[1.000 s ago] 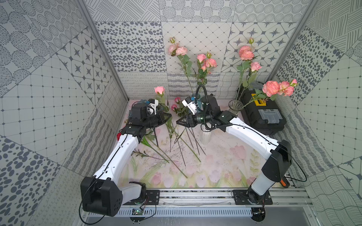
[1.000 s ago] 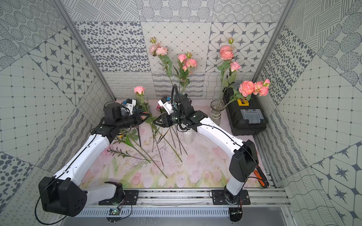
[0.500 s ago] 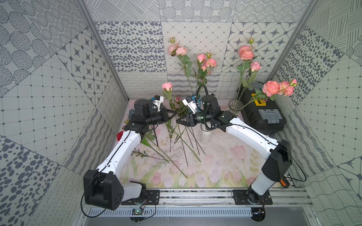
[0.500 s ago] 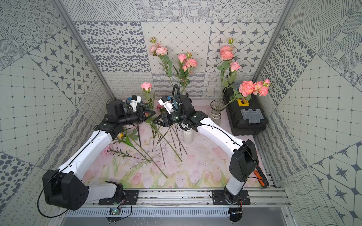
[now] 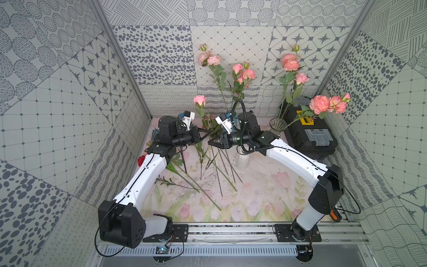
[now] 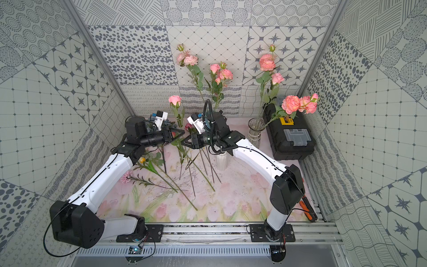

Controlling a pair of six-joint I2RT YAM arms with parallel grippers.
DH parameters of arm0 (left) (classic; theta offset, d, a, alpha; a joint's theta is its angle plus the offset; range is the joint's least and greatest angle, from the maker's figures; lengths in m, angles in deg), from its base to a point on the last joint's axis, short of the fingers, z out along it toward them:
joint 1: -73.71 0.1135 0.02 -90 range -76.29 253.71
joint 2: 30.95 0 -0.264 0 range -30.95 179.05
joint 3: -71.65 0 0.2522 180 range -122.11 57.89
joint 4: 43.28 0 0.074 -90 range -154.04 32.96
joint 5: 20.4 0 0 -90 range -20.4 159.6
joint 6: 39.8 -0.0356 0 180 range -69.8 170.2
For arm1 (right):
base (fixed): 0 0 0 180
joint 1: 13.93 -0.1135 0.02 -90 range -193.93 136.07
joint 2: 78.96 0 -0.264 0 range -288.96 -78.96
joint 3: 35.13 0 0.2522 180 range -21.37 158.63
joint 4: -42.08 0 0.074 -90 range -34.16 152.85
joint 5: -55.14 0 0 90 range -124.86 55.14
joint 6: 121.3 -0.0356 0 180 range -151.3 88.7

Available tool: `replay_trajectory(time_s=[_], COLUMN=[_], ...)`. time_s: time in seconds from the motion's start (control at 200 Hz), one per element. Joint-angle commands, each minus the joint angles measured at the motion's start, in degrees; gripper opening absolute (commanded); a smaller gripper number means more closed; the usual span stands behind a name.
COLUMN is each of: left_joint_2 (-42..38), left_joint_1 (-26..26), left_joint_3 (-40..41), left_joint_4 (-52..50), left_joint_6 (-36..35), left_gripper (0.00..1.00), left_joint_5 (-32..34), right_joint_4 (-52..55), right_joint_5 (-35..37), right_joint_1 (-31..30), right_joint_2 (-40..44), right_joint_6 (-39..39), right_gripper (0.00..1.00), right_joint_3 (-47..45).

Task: Place the pink flowers into the vase
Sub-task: Adjust the flower.

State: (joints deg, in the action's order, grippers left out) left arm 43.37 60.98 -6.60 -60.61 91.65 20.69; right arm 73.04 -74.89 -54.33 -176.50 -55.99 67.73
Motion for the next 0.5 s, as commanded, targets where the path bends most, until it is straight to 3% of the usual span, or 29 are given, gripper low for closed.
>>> replay_trajectory(time_s=[0.0,0.155,0.37,0.49], left_joint_2=[-0.1,0.2,0.7,0.7], left_joint_1=[-0.3,-0.7,-1.1,-1.7], left_joint_3=[-0.2,-0.6,-1.1,-1.8], left_joint_4=[5.7,5.3,4.4,3.9], left_joint_6=[2.2,2.1,1.9,1.8], left_gripper=[0.00,0.00,0.00,0.00], left_joint_5=[-2.9,-2.5,-2.9,-3.1], right_joint_4=[-3.3,-5.1,-6.8,-7.3], right_joint_5=[-0.6,-1.9,-2.6,-2.9], right_joint_1=[0.2,0.1,0.1,0.1], right_joint_2=[-1.7,-2.4,-2.2,-2.8], right_joint_6=[-1.3,-2.7,-3.7,-4.1], right_gripper=[0.35,0.30,0.10,0.04], right_joint_3=[-0.1,0.0,-0.4,-0.3])
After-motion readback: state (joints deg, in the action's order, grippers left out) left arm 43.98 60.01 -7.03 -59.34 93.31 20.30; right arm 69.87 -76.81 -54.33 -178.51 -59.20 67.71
